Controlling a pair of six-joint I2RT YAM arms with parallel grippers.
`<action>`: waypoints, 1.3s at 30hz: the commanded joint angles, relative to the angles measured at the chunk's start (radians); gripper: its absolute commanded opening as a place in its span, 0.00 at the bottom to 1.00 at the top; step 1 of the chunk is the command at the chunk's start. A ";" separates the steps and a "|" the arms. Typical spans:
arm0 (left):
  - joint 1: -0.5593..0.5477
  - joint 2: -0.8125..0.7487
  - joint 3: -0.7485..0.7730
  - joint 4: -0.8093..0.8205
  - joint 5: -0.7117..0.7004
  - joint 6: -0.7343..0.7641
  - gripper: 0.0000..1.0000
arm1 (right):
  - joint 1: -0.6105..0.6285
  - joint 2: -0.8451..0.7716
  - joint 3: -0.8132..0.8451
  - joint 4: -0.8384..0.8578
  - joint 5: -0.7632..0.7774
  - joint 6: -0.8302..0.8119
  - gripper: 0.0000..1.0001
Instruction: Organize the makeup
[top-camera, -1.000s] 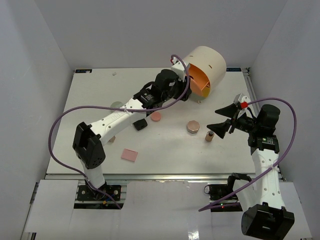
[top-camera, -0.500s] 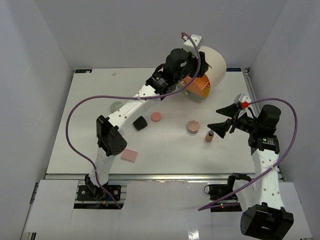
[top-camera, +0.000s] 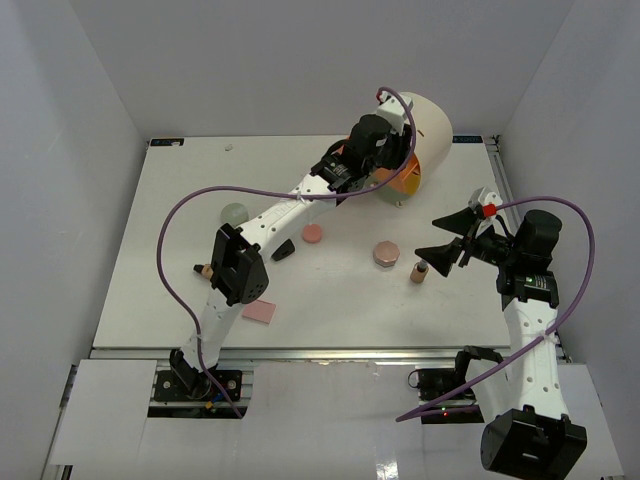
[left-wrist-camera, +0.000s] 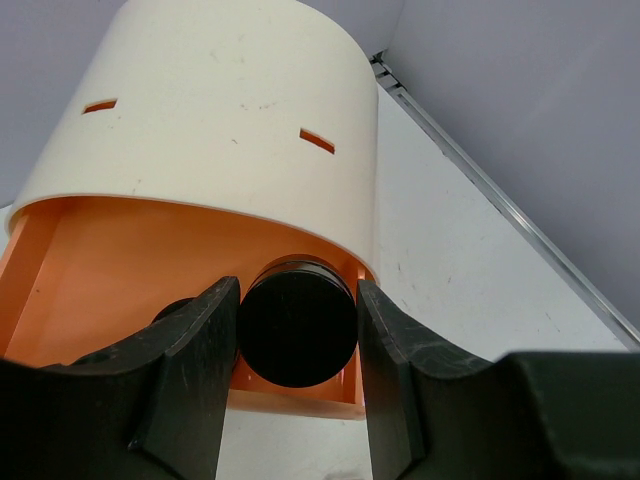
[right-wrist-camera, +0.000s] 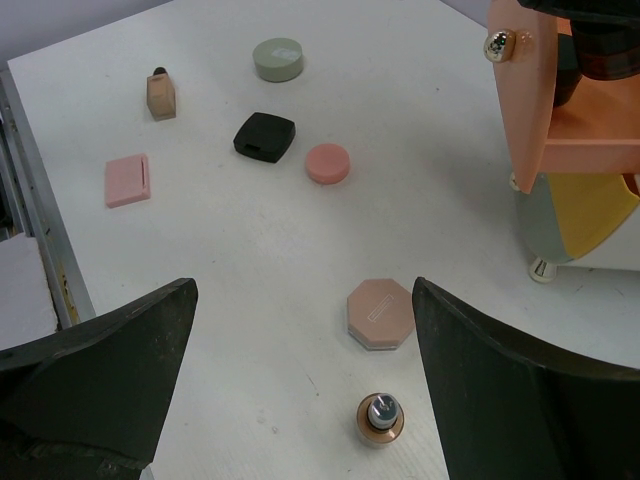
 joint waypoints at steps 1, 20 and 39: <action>0.000 -0.042 0.034 0.025 -0.044 0.014 0.46 | -0.009 -0.012 -0.003 0.030 -0.010 0.010 0.95; -0.001 -0.142 0.024 0.031 -0.057 0.011 0.72 | -0.022 -0.005 -0.023 0.038 -0.092 -0.029 0.95; 0.313 -1.382 -1.536 0.160 0.129 -0.125 0.01 | 0.634 0.476 0.480 -0.187 0.726 -0.307 0.18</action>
